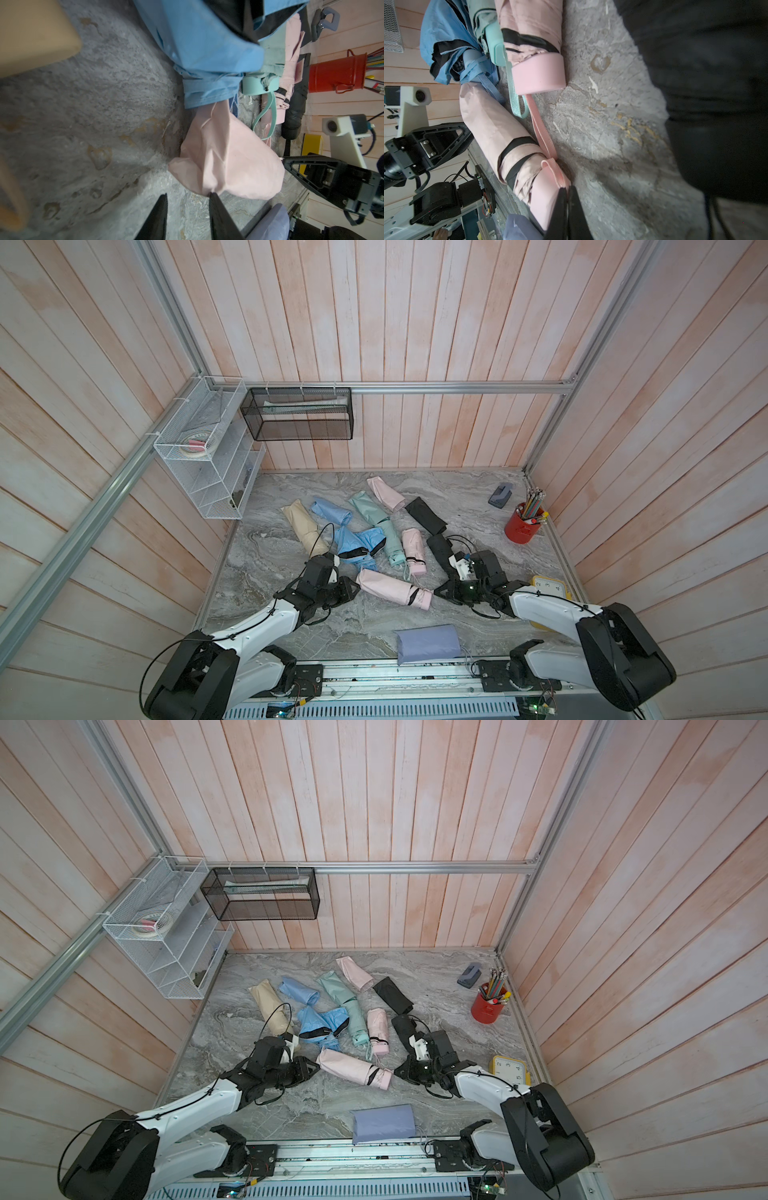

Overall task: Take umbrellas out of sleeves
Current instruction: Take out the umbrella from the umbrella sleeve.

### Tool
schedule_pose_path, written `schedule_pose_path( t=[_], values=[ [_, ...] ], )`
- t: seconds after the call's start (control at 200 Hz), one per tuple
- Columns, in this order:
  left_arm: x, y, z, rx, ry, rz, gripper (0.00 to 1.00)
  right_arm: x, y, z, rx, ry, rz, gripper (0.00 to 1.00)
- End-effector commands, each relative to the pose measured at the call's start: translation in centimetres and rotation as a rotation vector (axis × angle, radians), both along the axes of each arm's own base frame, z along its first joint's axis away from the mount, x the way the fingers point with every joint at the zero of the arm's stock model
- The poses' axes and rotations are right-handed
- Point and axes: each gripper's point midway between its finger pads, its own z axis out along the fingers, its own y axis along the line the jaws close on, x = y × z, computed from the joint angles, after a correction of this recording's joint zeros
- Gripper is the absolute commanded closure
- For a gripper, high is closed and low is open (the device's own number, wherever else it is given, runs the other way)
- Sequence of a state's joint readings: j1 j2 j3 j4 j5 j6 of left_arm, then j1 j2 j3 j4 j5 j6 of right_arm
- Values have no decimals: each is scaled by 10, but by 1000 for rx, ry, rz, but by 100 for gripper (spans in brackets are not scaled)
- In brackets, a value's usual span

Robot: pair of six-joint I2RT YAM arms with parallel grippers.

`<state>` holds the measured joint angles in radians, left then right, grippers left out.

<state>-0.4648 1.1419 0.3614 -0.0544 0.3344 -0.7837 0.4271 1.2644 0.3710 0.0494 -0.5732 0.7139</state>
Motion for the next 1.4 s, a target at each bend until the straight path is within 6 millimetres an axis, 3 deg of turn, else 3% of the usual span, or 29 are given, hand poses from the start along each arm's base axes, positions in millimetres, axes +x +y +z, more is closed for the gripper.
schedule_pose_path(
  t=[0.0,0.375,0.775,0.91,1.085,1.395],
  values=[
    [12,-2,7,-7,-33,17,64,0,-2,-1,2,-3,-15,100],
    [15,-2,-7,17,-3,3,64,-1,-3,-1,2,-3,-16,100],
    [29,3,-7,26,-24,17,65,0,-2,-1,5,1,-17,100],
    [30,0,-9,16,-20,10,71,-1,-3,-2,2,2,-18,100],
    [30,-2,-10,4,-18,1,90,0,-3,-2,2,4,-19,100],
    [32,-2,-7,5,-25,1,100,0,-2,-2,1,5,-15,100]
  ],
)
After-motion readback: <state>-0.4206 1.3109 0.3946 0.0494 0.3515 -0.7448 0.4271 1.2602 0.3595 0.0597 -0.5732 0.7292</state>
